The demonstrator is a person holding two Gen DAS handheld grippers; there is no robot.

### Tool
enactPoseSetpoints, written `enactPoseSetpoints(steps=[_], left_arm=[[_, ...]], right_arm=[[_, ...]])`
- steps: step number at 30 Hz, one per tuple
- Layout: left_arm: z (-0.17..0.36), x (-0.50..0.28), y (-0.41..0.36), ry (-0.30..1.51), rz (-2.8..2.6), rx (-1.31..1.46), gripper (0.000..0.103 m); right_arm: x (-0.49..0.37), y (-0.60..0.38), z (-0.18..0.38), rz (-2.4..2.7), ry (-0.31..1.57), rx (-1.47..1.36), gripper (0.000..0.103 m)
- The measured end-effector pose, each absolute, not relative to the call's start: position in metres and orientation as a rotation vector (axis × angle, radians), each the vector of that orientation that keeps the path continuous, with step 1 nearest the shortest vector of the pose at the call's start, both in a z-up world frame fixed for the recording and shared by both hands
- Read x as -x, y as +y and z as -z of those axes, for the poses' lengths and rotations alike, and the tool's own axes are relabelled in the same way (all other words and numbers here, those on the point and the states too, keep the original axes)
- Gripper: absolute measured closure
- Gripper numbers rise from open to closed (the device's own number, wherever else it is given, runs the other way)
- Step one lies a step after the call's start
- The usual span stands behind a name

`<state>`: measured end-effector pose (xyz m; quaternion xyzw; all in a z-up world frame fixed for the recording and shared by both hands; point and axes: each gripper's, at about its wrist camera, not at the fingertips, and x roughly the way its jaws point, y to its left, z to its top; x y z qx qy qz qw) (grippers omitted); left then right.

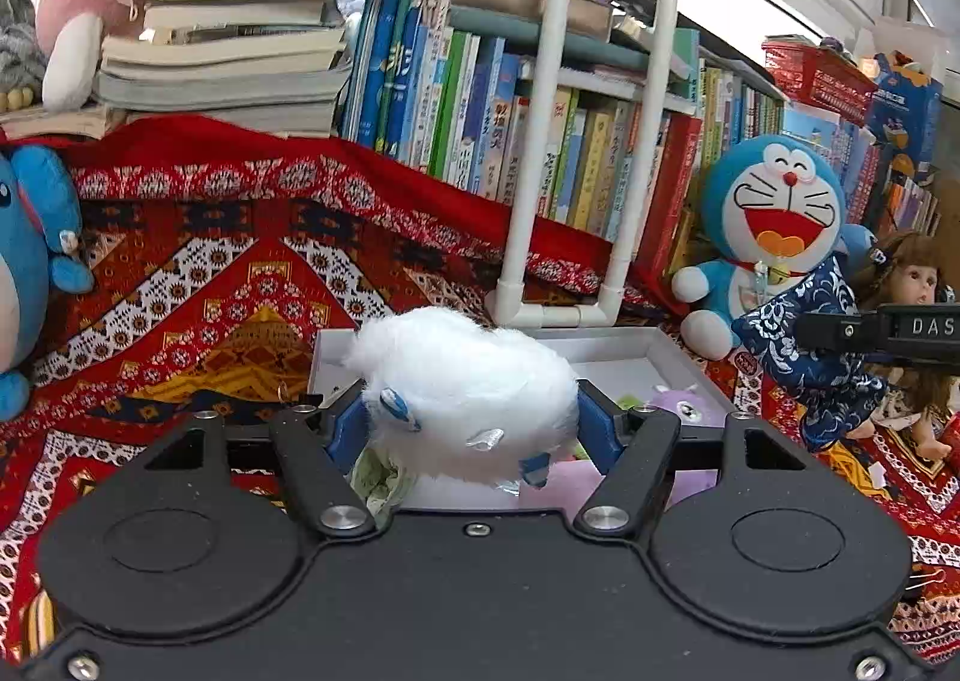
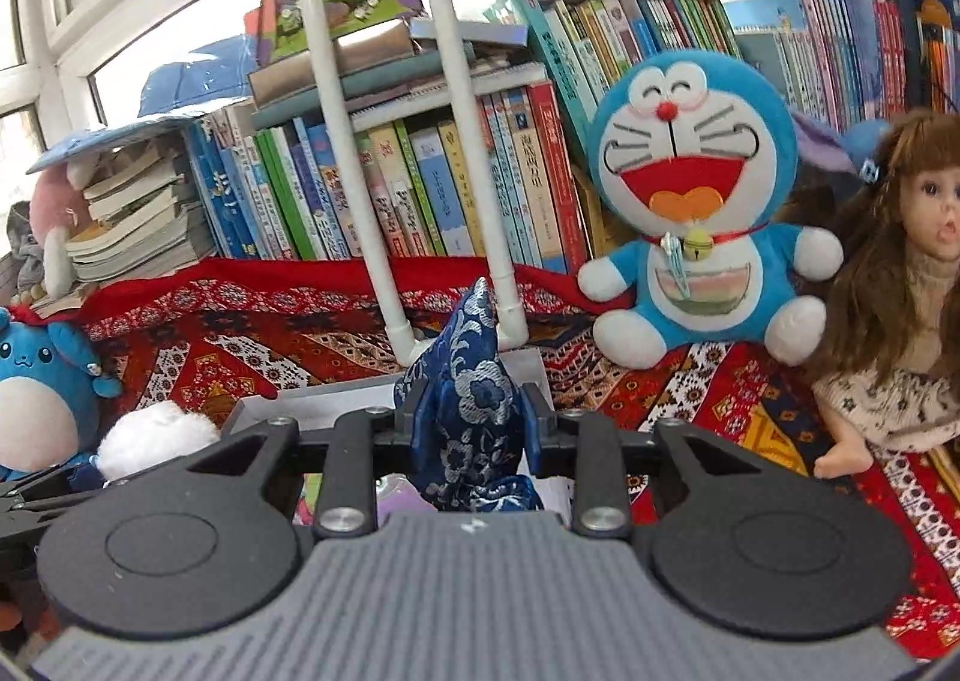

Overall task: Organize soft objects
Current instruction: 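Carry the fluffy ball and blue cloth over the white box with both tools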

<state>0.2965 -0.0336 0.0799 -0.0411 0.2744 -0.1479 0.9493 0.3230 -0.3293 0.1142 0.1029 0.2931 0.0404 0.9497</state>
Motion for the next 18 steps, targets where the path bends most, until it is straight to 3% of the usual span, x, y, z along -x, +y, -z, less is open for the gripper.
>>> enactPoseSetpoints(steps=[18], left_arm=[[-0.046,-0.311,-0.046,0.611,0.299,0.017,0.036]], right_arm=[[-0.355,-0.331,-0.053,-0.096,0.706,-0.295,0.069]])
